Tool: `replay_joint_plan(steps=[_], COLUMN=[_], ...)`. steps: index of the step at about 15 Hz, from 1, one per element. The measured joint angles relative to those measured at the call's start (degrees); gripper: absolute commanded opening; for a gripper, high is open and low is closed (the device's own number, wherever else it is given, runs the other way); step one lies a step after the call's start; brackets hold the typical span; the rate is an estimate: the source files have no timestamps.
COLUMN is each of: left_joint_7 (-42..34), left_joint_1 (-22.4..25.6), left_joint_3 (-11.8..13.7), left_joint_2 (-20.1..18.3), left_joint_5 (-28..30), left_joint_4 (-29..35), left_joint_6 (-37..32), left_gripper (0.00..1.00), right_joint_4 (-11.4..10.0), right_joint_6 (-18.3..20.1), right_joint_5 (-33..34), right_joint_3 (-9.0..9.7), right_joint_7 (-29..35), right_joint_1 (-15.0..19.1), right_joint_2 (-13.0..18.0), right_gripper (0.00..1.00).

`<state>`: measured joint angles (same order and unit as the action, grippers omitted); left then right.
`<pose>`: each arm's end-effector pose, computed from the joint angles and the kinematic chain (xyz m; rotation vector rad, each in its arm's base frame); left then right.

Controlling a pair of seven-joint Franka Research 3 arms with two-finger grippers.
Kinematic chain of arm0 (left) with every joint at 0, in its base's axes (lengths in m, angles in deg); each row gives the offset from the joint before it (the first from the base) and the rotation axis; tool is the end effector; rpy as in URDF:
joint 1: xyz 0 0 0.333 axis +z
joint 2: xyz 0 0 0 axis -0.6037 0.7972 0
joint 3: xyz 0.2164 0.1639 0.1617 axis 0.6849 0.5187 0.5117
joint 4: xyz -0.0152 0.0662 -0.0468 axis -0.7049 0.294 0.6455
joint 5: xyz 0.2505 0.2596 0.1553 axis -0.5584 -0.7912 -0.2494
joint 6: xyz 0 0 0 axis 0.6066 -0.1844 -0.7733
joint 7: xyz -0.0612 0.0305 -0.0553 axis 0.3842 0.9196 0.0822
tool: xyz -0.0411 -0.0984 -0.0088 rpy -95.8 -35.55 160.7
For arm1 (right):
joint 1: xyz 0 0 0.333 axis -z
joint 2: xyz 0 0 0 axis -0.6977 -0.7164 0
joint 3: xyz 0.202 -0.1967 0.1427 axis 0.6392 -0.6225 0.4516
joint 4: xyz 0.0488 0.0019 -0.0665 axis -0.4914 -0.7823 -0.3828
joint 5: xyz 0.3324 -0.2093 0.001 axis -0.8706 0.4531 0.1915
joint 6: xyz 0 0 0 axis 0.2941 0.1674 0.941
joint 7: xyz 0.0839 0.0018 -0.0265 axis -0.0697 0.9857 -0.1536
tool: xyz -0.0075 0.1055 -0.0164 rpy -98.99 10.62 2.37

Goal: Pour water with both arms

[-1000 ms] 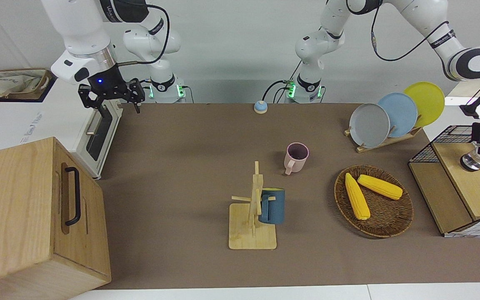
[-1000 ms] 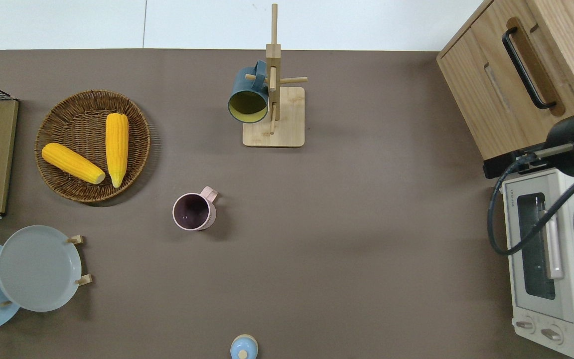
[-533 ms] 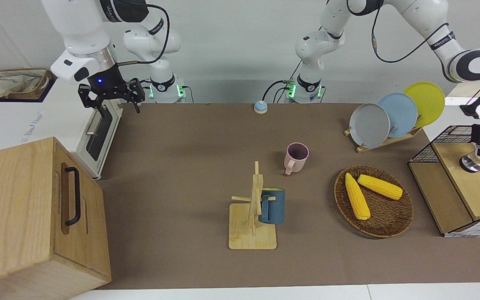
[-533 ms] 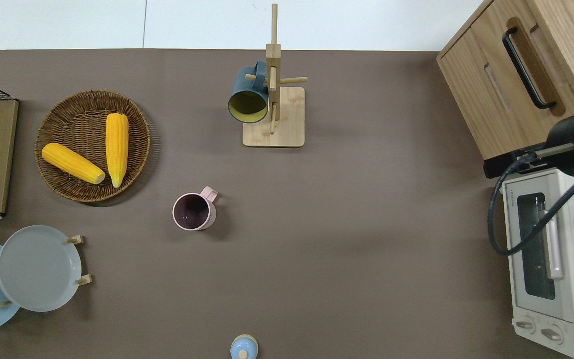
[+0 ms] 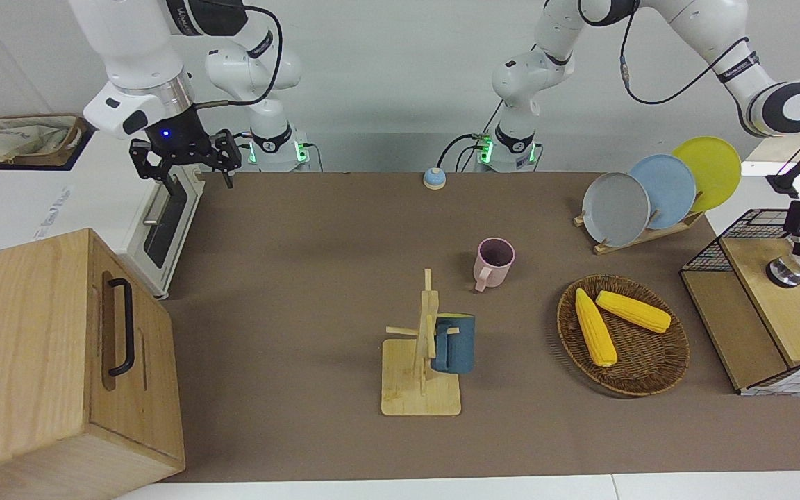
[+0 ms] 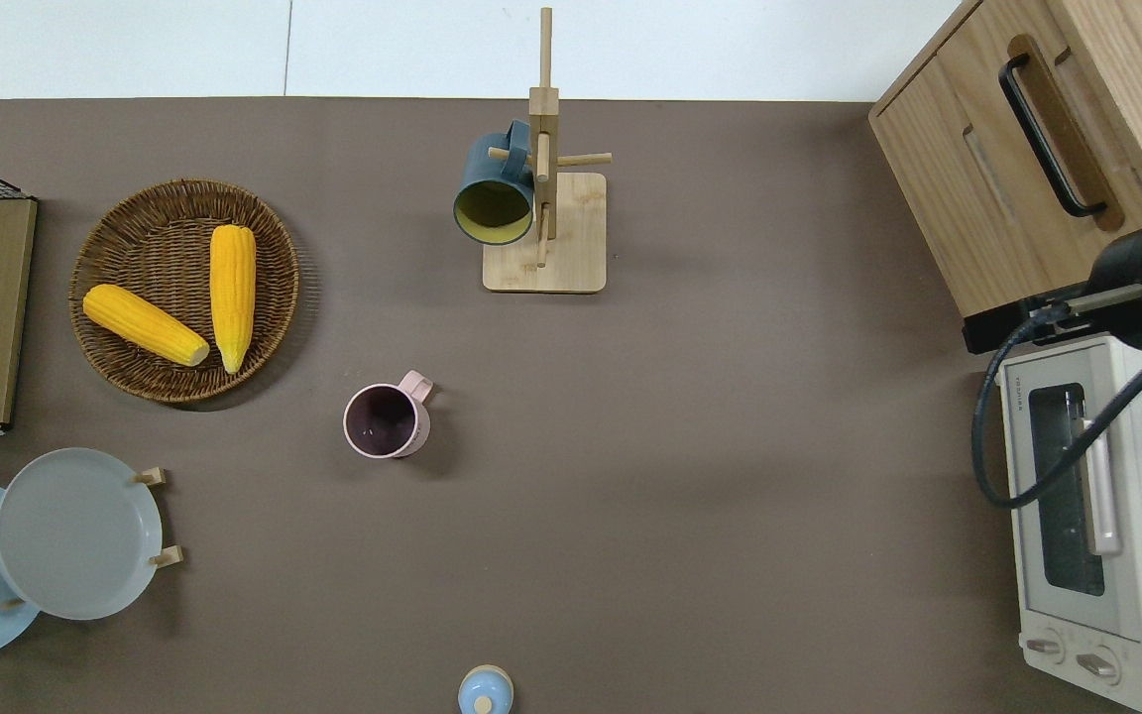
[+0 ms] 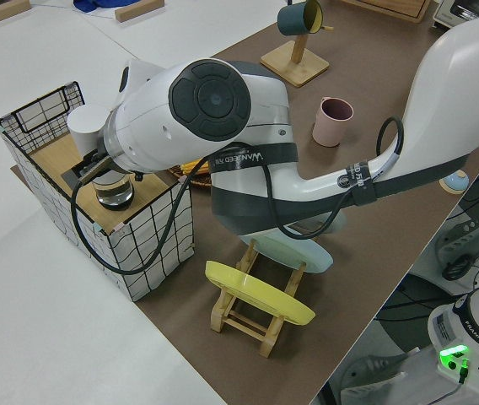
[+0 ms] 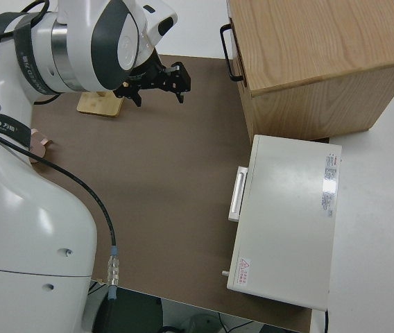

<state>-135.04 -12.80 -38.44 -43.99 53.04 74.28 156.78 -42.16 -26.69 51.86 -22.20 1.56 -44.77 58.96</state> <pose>0.5631 0.3750 0.4957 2.9248 -0.0077 1.1132 0.5736 0.0337 0.6346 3.1123 0.2487 0.0151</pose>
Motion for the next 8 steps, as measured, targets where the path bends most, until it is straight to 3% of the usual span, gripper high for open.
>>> replay_joint_plan(steps=[4,8], left_joint_7=[0.41,9.5], left_joint_1=[0.01,0.18], left_joint_3=[0.13,0.32], left_joint_2=[0.02,-0.01], left_joint_5=[-2.47,-11.05], left_joint_4=[-0.15,-3.55], left_joint_6=[-0.72,-8.34], left_gripper=[0.99,0.99], right_joint_4=[0.0,0.0], right_joint_6=[0.0,0.0], right_joint_5=[0.0,0.0], right_joint_3=[0.0,0.0], right_joint_7=[0.0,0.0], right_joint_1=[0.0,0.0], right_joint_2=[0.0,0.0], right_gripper=[0.99,0.99])
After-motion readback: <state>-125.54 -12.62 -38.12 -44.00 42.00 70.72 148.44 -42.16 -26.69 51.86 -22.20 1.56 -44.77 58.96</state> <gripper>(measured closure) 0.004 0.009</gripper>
